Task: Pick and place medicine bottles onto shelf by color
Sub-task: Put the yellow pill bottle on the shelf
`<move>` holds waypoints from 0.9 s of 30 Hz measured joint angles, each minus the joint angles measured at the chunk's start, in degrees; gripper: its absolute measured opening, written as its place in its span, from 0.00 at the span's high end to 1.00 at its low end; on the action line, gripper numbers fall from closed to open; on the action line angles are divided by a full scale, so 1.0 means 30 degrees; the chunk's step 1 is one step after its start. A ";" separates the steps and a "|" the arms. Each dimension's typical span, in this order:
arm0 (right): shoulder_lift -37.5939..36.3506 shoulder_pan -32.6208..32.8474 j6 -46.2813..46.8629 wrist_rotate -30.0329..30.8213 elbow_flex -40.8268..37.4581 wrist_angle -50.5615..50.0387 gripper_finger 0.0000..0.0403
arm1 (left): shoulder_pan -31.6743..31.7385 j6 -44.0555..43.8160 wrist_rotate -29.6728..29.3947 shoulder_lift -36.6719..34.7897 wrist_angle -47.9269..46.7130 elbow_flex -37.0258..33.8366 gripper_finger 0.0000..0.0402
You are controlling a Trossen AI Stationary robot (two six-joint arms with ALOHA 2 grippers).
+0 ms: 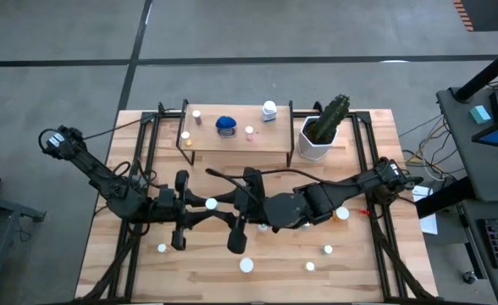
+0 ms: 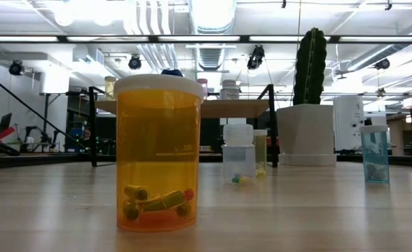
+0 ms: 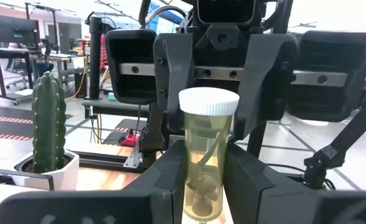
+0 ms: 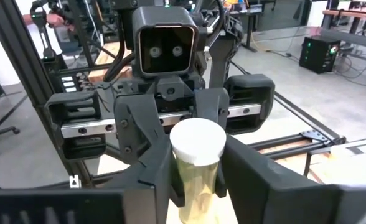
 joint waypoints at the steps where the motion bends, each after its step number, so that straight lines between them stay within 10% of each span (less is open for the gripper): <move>1: 0.0000 0.0000 0.0000 0.0007 0.0000 -0.0057 0.74 | 0.0003 0.0001 0.0002 0.0000 -0.0009 -0.0007 0.83; 16: 0.0000 -0.0038 0.0204 -0.0009 0.0007 -0.0554 0.80 | 0.0001 0.0025 0.0015 0.0022 -0.0154 -0.0027 0.82; 27: 0.0000 -0.0036 0.0204 0.0333 0.0007 -0.0814 0.80 | -0.0004 -0.0004 0.0022 -0.0213 -0.1402 -0.0029 0.51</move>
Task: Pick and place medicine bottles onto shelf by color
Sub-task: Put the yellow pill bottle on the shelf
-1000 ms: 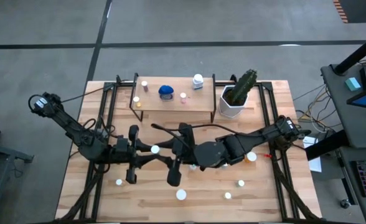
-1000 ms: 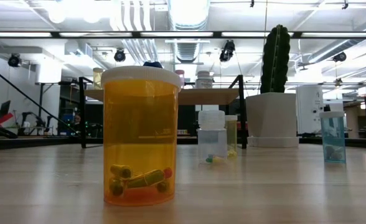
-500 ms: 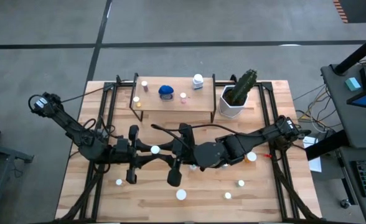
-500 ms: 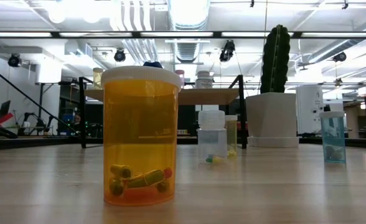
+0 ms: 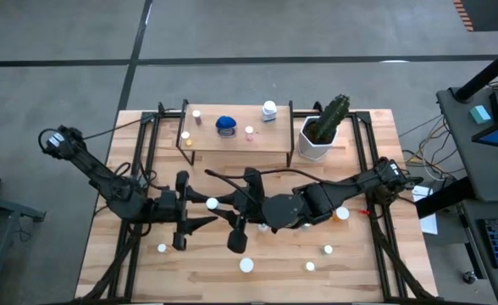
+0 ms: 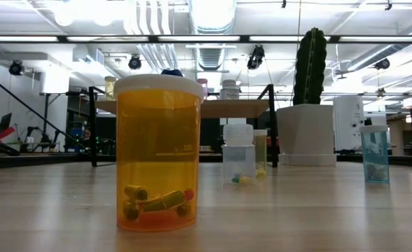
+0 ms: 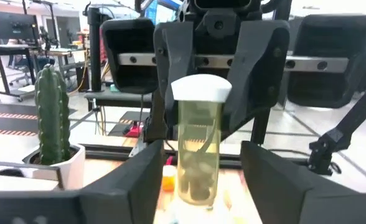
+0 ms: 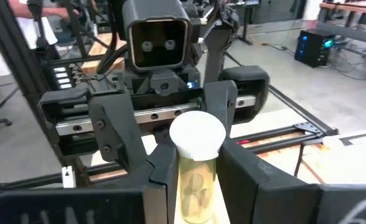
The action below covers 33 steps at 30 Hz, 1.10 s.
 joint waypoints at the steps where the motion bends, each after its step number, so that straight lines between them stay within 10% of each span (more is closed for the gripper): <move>1: 0.0000 0.0000 0.0000 0.0139 0.0000 -0.0007 0.80 | 0.0000 -0.0019 0.0000 -0.0165 -0.0321 0.0000 0.49; 16: -0.0036 -0.1883 0.1058 0.8400 -0.0007 -0.5996 0.79 | 0.0007 -0.0809 -0.2252 -0.4082 -0.4283 -0.0219 0.45; 33: -0.3021 -0.8088 0.1077 0.1149 -0.4918 -0.5411 0.81 | 0.0015 0.0160 -0.5284 -0.4812 -0.4581 -0.0226 0.45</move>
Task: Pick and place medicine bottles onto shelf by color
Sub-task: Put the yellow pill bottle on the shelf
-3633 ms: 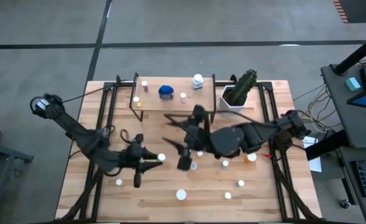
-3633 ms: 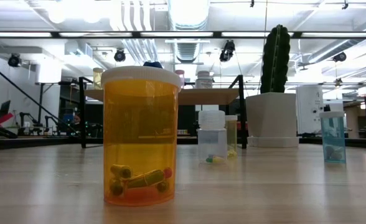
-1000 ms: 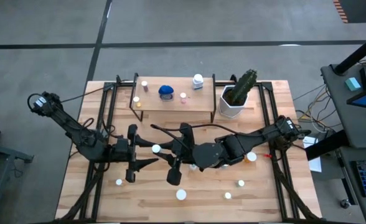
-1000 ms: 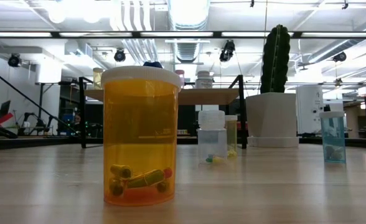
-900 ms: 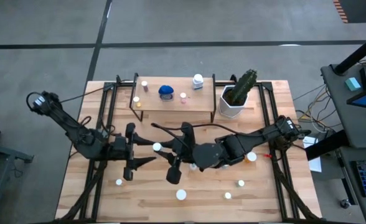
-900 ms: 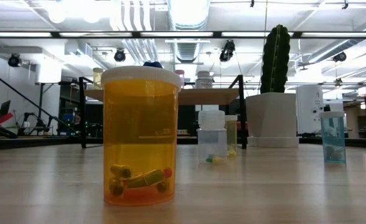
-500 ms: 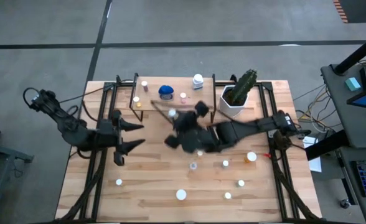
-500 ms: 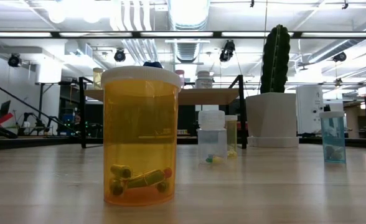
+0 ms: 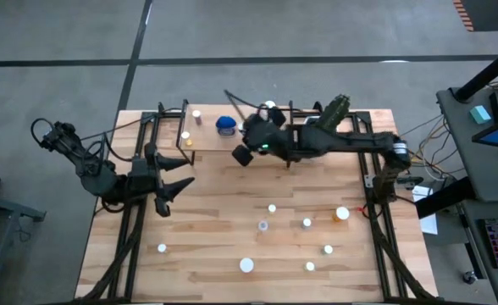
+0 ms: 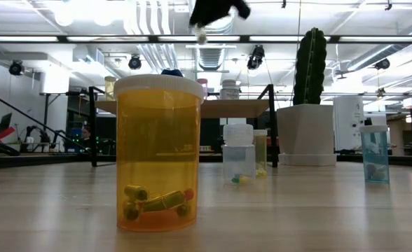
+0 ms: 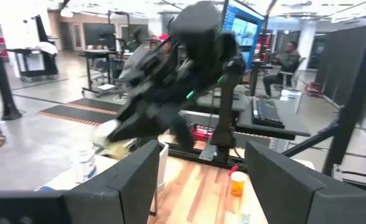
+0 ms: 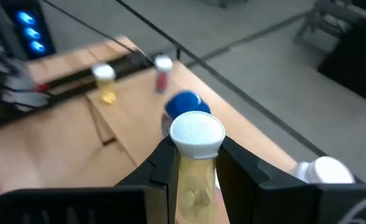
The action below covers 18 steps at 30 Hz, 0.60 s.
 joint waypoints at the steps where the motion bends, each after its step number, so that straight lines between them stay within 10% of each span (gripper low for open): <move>1: -0.0612 0.0022 -0.0434 -0.0124 -0.0501 0.0287 0.81 | 0.0001 0.0007 -0.0268 0.0057 0.0003 0.0000 0.45; 11: -0.6020 -0.0446 0.0043 -0.2975 -1.1877 0.9811 0.81 | 0.0015 0.0063 -0.2283 0.0160 -0.0029 0.0000 0.45; 18: -0.6551 -0.0882 0.0731 0.1889 -1.7573 1.7159 0.80 | 0.0029 0.0356 -0.3360 0.0248 -0.0026 -0.0022 0.45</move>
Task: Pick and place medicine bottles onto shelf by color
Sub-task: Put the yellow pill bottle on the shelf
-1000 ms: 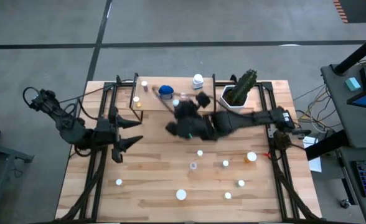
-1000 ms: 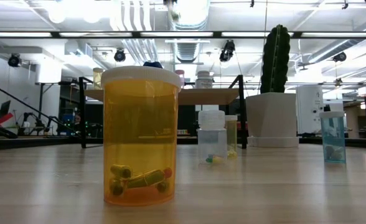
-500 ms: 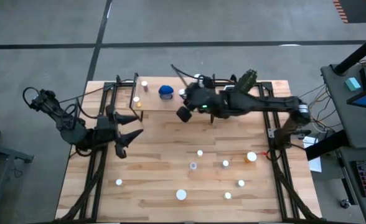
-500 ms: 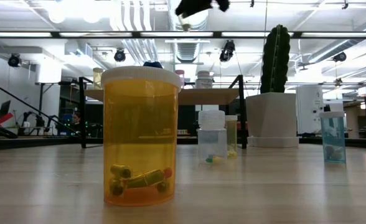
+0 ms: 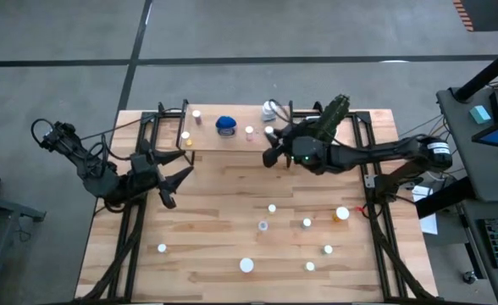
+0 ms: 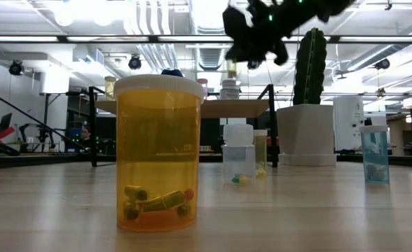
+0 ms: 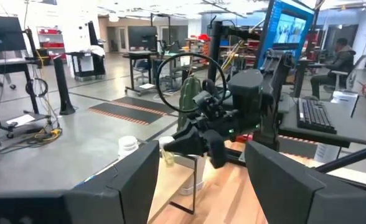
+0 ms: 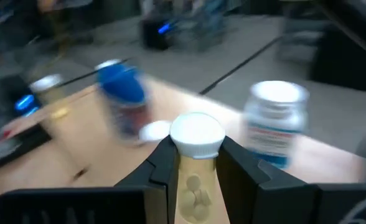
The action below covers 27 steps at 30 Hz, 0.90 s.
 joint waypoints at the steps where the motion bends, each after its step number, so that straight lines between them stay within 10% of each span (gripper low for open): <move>1: 0.0077 -0.0043 -0.0035 0.0253 -0.0408 0.0861 0.81 | 0.0000 -0.0006 -0.0046 0.0031 -0.0010 0.0000 0.45; 27: 0.4333 0.0009 -0.0861 0.1525 0.2041 -0.1377 0.76 | -0.0002 -0.0004 -0.1462 0.0425 0.0172 -0.0007 0.45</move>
